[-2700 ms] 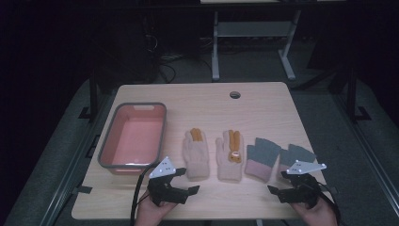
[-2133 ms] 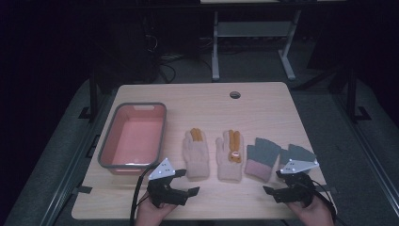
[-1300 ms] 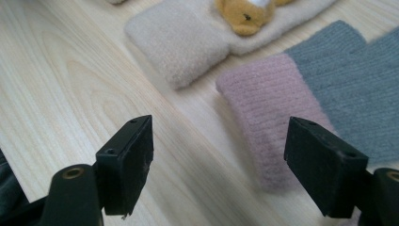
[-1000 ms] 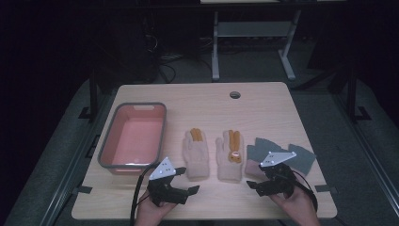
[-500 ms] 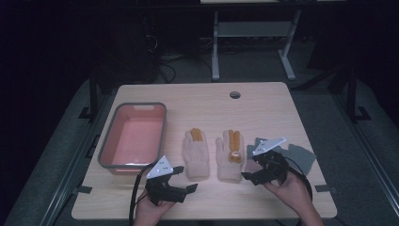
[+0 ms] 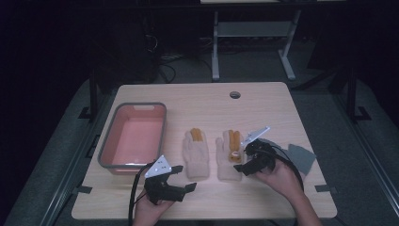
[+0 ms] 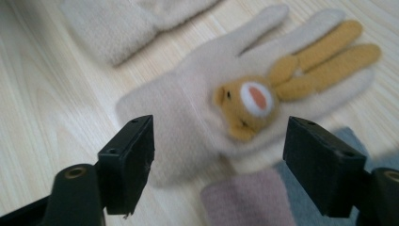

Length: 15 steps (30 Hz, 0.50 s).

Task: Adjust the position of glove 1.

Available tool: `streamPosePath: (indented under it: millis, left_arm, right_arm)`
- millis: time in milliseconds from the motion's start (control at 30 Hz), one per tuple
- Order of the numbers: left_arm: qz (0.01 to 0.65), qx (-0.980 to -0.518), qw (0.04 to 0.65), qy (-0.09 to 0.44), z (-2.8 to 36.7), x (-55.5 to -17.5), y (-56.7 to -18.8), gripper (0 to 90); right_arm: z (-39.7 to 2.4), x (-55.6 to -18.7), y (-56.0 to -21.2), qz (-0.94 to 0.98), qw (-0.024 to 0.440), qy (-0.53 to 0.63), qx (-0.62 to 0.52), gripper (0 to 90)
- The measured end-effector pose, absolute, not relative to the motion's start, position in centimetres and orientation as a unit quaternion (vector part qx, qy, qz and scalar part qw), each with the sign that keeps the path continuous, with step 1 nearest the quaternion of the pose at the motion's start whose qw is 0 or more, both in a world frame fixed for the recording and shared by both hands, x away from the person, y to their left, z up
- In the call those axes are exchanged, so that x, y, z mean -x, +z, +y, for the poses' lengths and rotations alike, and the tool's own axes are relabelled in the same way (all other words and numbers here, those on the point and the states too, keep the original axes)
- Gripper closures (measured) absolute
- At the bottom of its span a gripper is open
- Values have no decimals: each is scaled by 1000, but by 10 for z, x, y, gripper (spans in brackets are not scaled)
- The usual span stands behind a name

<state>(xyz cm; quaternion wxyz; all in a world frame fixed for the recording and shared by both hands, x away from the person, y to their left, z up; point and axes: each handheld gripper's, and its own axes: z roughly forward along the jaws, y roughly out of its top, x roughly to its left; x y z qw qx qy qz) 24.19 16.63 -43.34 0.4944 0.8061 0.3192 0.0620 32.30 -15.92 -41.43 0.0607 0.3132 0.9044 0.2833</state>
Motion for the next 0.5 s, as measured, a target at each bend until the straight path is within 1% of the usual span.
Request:
streamPosePath:
  millis: [233, 267, 500]
  left_arm:
    - [316, -807, 494, 63, 166, -242, -433, 181]
    - [315, -808, 494, 64, 166, -242, -433, 181]
    - [317, -805, 497, 62, 165, -242, -434, 181]
  right_arm:
    - [-150, -333, -413, 914, 58, 263, -305, 268]
    - [-147, -335, -412, 914, 58, 266, -299, 296]
    - [-138, -345, -412, 924, 65, 244, -285, 311]
